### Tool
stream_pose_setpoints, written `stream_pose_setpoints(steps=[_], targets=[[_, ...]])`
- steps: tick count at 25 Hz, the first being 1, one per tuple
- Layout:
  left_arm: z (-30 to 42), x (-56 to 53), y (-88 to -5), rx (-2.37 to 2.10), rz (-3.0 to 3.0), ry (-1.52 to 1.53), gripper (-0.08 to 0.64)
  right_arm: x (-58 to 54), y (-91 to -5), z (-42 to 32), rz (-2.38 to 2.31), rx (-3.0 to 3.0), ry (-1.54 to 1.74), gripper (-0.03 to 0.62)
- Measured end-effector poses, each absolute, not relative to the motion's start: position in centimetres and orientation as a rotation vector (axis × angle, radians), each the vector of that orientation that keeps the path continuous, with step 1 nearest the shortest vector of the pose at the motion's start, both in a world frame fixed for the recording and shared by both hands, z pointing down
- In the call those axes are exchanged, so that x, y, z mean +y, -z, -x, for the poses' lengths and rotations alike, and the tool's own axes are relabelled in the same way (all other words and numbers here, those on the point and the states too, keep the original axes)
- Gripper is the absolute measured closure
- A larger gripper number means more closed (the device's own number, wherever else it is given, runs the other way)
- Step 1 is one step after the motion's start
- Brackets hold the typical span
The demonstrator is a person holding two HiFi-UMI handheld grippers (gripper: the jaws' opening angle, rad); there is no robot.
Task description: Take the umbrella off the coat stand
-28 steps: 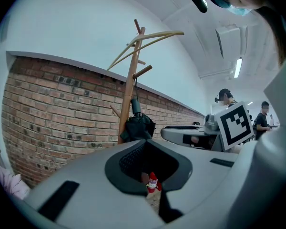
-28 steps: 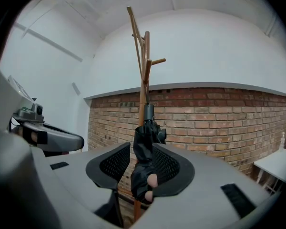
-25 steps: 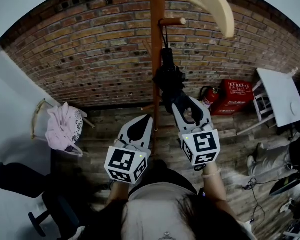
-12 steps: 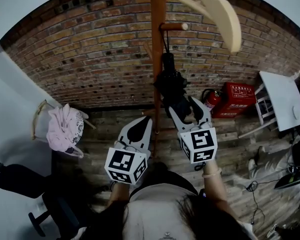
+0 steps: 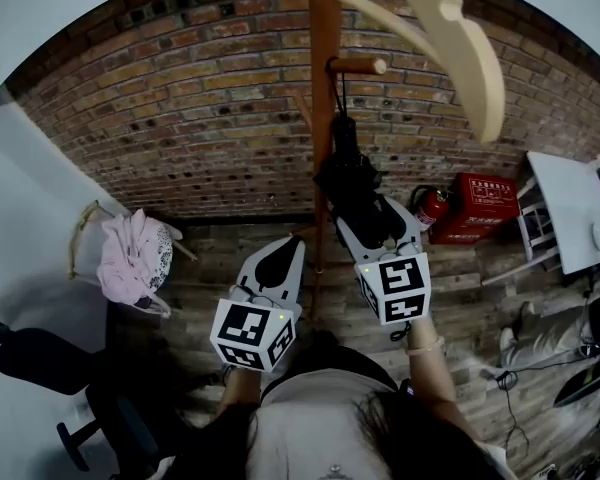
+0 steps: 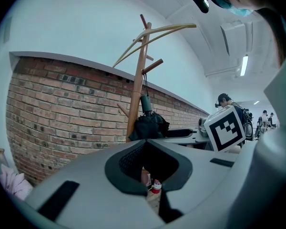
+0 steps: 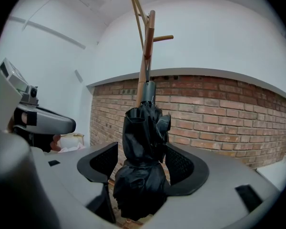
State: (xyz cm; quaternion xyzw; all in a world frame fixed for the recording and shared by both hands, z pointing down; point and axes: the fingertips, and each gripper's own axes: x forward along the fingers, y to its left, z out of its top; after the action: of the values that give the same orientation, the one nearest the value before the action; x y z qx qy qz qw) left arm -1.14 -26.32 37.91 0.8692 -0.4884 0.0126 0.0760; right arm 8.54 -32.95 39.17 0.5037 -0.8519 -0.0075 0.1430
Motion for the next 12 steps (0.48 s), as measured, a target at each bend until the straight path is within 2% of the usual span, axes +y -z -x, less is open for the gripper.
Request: stream_pose_setpoints(steps=[12], targets=[[1.5, -28.2, -38.3, -1.47, -2.59, -0.038, 0.551, -34.9, -40.3, -7.9, -1.398, -2.44, -0.008, 0.28]])
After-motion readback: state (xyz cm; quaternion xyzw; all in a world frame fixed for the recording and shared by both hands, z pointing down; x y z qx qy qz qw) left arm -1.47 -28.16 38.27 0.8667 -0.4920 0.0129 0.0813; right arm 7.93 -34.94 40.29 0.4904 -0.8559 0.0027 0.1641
